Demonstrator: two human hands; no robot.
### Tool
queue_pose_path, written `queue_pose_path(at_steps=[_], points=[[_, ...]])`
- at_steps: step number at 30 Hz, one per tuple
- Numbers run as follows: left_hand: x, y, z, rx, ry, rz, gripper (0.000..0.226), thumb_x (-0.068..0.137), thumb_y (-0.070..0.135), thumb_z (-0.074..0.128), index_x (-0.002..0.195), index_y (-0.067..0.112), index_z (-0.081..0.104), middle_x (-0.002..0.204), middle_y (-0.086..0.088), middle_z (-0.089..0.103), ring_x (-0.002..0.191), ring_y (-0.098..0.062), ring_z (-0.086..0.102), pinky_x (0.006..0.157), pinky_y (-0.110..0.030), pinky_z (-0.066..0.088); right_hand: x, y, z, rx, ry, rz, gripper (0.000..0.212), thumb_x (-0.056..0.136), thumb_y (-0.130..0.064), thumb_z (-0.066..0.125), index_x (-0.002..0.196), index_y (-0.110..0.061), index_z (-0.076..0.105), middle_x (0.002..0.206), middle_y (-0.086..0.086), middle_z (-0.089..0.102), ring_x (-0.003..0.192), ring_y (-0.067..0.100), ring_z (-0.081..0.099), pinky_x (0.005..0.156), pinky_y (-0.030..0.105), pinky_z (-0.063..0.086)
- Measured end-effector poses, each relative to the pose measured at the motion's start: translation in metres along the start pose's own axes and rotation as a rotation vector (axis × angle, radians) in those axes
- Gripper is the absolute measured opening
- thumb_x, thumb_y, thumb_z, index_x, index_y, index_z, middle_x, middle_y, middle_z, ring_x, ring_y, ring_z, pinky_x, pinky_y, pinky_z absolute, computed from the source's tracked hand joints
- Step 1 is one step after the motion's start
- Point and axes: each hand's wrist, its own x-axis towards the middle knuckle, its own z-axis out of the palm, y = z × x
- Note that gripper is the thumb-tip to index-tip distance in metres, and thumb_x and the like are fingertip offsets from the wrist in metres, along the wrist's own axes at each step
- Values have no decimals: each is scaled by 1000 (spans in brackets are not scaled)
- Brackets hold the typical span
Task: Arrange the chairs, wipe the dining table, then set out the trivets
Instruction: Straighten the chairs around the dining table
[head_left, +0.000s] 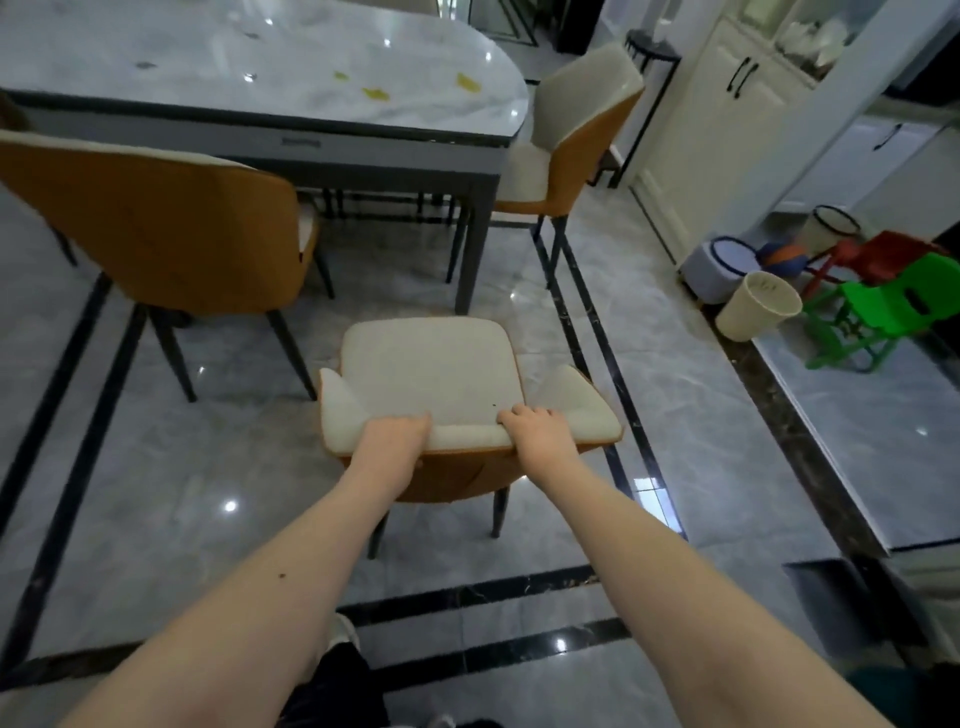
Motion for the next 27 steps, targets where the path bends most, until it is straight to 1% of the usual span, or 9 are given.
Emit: queue_pose_path(at_steps=[5,8,11,12,14,17,20,23,27], points=[[27,-36,-4,6,35,-13,41,88,30,60,123,15,43,117,-4,62,106,-24,60,82,-33,45,35,-18,-10,16,7,-6,35,90,-10,54,122,-21,51,120,5,57,112,28,50,96,38,37],[44,-62,-5,35,164,-13,40,80,29,71,111,16,50,99,-2,68,88,-22,67,73,-30,51,57,-29,-17,14,14,-25,38,89,-8,56,124,-21,50,120,4,57,110,28,50,93,38,39],[62,-83,-7,89,92,33,29,94,17,46,123,14,43,115,-2,63,104,-24,63,84,-33,46,83,-36,-23,37,16,-50,44,88,-5,56,128,-22,48,121,5,57,110,28,49,91,38,41],[69,-89,-9,85,81,43,28,95,15,44,123,14,42,117,-2,62,107,-24,62,85,-33,45,90,-36,-26,37,12,-53,45,88,-5,56,129,-22,48,122,5,57,110,28,49,91,37,41],[81,-99,-12,83,71,46,26,92,14,49,118,14,46,111,-4,65,102,-25,64,82,-34,47,107,-36,-32,35,13,-50,46,89,-5,55,130,-23,47,124,4,57,111,28,49,91,37,40],[109,-110,-20,19,110,9,22,84,24,65,103,17,55,93,-4,70,84,-23,69,70,-32,50,136,-33,-42,24,17,-21,43,90,-10,53,129,-25,48,125,3,57,113,28,49,93,37,38],[134,-114,-27,-10,90,26,23,89,24,57,110,16,51,104,-4,67,95,-24,65,77,-33,47,163,-24,-53,8,5,-12,46,88,-11,57,130,-27,47,126,2,56,114,27,49,95,38,37],[157,-120,-30,-39,152,15,19,84,22,67,99,16,56,89,-4,70,80,-24,68,67,-31,49,190,-16,-59,-15,-13,-15,48,87,-11,59,131,-26,46,126,2,55,115,28,49,96,39,37],[193,-129,-36,-12,128,32,18,94,23,51,110,17,49,107,-3,66,97,-24,64,77,-32,45,228,-6,-69,-38,-9,-34,47,87,-11,60,130,-26,46,125,1,56,114,27,50,95,39,38]])
